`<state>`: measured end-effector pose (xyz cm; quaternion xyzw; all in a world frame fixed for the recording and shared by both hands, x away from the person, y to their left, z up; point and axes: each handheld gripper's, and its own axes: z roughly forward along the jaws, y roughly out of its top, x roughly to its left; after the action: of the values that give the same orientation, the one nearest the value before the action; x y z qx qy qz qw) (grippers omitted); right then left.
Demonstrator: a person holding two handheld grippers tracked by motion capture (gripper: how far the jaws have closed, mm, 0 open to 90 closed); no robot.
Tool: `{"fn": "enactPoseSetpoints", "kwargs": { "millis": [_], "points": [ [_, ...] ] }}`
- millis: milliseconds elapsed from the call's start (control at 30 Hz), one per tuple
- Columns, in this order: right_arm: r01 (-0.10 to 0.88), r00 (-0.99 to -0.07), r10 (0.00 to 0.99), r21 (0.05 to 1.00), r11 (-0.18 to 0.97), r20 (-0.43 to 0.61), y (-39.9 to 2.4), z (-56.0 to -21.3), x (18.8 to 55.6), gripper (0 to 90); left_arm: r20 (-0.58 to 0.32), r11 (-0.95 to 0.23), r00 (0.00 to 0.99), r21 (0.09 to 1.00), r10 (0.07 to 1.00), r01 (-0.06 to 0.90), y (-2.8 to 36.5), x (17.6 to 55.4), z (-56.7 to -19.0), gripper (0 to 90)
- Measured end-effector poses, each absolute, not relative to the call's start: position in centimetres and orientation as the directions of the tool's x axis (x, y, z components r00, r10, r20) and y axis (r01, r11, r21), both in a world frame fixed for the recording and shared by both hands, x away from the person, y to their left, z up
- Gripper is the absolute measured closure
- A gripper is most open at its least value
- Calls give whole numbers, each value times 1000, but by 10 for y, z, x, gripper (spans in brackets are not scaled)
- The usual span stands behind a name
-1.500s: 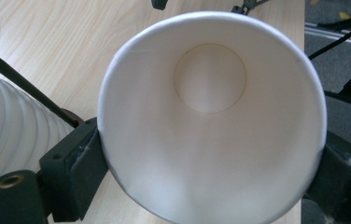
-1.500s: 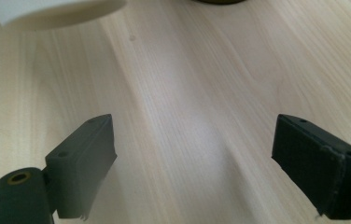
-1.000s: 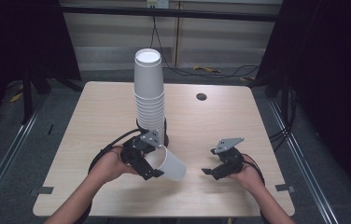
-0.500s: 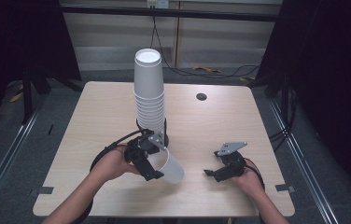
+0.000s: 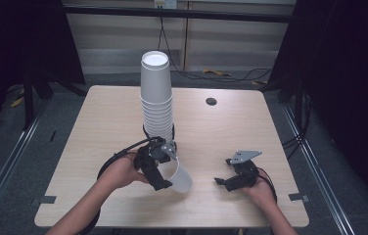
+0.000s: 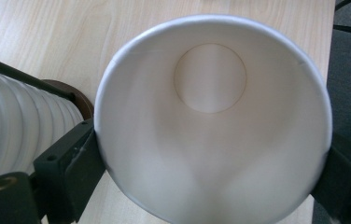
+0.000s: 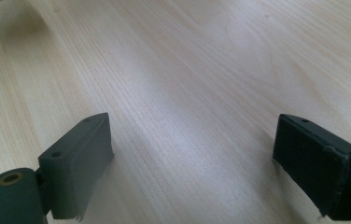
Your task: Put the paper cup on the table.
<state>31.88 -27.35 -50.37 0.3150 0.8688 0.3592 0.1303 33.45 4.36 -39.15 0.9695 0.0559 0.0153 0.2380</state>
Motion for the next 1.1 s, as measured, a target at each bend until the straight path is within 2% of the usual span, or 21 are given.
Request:
{"fn": "enactPoseSetpoints", "kwargs": {
  "millis": [400, 1100],
  "points": [
    [459, -762, 648, 706, 540, 0, -273, -504, 318, 113, 42, -895, 995, 441, 95, 67, 39, 333, -396, 69],
    [462, -757, 653, 708, 535, 0, -273, -504, 317, 117, 22, -877, 995, 475, 100, 78, 37, 334, -401, 55]
  ]
}}
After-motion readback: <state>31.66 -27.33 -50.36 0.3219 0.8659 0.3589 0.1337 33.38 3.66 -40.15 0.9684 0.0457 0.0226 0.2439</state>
